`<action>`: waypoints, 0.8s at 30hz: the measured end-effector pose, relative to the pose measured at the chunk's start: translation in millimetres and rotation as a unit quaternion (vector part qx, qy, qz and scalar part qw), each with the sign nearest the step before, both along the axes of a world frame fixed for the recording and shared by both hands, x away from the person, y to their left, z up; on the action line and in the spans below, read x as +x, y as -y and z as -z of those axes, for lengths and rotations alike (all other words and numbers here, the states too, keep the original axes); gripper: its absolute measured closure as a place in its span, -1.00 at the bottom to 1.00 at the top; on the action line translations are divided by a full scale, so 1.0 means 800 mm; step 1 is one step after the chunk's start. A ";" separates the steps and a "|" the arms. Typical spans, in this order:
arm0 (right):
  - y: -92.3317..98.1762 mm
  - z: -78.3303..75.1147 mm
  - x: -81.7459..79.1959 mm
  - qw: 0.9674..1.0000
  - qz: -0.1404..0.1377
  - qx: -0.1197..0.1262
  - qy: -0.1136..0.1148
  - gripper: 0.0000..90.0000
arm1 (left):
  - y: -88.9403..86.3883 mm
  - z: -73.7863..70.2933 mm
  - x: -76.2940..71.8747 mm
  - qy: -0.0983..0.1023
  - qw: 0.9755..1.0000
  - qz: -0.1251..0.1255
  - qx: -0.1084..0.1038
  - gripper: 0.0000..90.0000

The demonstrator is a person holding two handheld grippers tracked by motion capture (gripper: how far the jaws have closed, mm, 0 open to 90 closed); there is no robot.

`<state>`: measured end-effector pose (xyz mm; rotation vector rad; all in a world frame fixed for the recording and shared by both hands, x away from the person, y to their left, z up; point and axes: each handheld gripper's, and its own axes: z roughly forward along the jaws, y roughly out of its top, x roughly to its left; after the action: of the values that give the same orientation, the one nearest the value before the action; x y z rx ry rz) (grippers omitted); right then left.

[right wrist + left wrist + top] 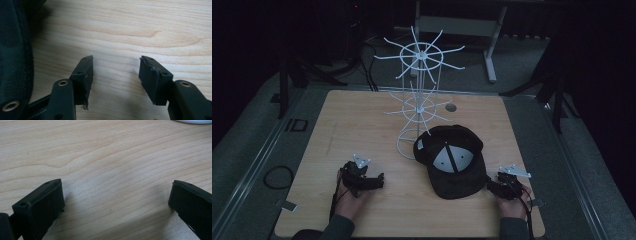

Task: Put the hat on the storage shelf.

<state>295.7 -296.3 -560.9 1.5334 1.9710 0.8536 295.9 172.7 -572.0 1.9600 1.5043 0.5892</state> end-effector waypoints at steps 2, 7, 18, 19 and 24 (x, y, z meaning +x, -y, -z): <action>0.000 0.000 0.000 1.000 0.001 0.000 -0.001 -0.02 | 0.000 0.000 0.000 0.000 1.000 0.000 0.000 -1.00; -0.002 -0.001 0.001 1.000 0.004 -0.003 -0.006 -0.08 | 0.000 0.000 0.000 0.000 1.000 0.001 0.000 -1.00; 0.000 -0.003 0.003 1.000 0.003 -0.007 -0.023 -0.27 | 0.000 0.000 0.000 0.000 1.000 0.001 0.000 -1.00; 0.000 -0.004 0.004 1.000 0.005 -0.007 -0.025 -0.27 | 0.000 0.000 0.000 -0.001 1.000 0.001 0.000 -1.00; -0.003 -0.007 0.002 1.000 -0.006 -0.009 -0.026 0.13 | 0.000 0.000 0.000 -0.001 1.000 0.001 0.000 -1.00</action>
<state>297.0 -293.6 -555.3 1.5506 2.0213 0.8056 295.7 172.6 -571.9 1.9620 1.5035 0.5869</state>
